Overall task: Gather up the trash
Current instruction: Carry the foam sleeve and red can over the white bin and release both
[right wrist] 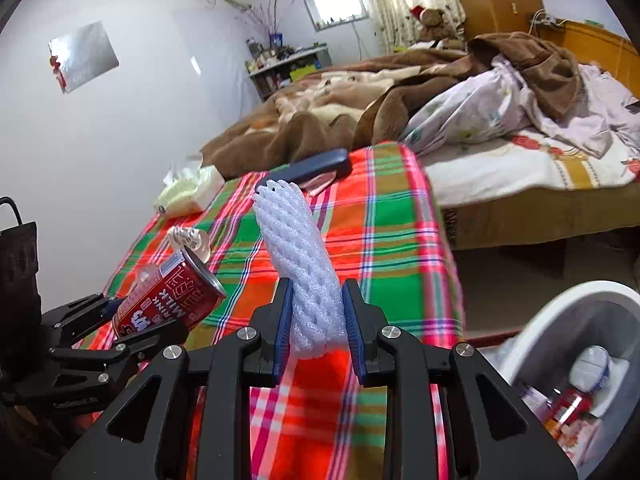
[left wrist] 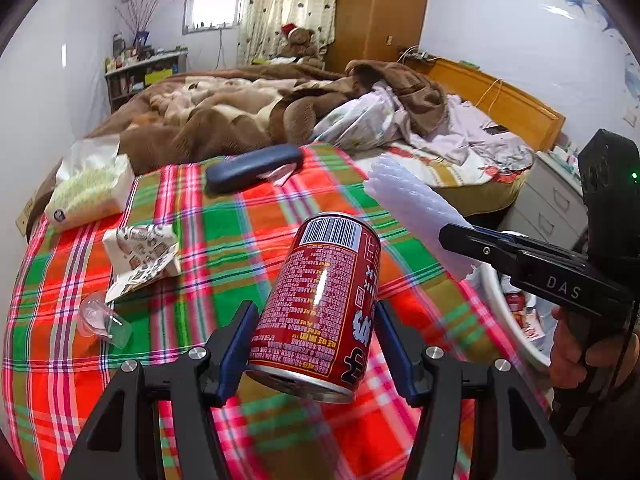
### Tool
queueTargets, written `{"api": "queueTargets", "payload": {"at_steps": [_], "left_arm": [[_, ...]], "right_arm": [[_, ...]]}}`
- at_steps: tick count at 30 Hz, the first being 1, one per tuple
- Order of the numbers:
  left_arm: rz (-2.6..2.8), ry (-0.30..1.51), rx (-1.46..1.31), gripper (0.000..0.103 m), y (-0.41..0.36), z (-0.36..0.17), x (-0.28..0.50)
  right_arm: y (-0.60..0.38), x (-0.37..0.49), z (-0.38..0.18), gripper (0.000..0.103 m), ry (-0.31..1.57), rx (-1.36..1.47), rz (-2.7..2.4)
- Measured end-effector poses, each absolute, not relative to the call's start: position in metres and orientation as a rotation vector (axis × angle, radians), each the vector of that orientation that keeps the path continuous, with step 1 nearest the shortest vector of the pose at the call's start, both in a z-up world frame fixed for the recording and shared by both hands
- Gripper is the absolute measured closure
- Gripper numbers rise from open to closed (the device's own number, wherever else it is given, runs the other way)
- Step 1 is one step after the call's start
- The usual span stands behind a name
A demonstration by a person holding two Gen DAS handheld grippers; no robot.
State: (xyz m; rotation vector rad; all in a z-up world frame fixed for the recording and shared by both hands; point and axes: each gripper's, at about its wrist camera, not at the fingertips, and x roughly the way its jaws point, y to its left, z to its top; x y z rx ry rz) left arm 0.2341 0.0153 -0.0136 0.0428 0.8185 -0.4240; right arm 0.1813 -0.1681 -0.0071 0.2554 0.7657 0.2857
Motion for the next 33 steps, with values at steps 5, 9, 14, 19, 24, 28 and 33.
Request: {"api": "queueTargets", "payload": {"at_steps": [5,9,14,19,24,28,33], "left_arm": [[-0.459,0.788,0.048,0.043,-0.005,0.001,0.214],[-0.482,0.767,0.053,0.043,-0.02,0.01,0.201],[-0.511,0.739,0.08,0.043,-0.044,0.02,0.183],[-0.55,0.716,0.099,0.043,-0.07,0.029,0.168],[-0.59,0.709,0.118,0.043,-0.1,0.031,0.159],[-0.631,0.705,0.134,0.043,-0.125,0.032,0.152],[-0.673,0.715,0.155,0.043,-0.155,0.028,0.147]], "right_arm": [[-0.183,0.162,0.005,0.077,0.724,0.259,0.254],[-0.198,0.146,0.013,0.077,0.701,0.267,0.226],[-0.218,0.13,0.016,0.077,0.674,0.274,0.178],[-0.24,0.115,0.019,0.077,0.652,0.29,0.131],[-0.261,0.099,0.02,0.077,0.641,0.287,0.06],[-0.28,0.089,0.017,0.077,0.647,0.286,-0.006],[-0.297,0.078,0.014,0.077,0.652,0.298,-0.067]]}}
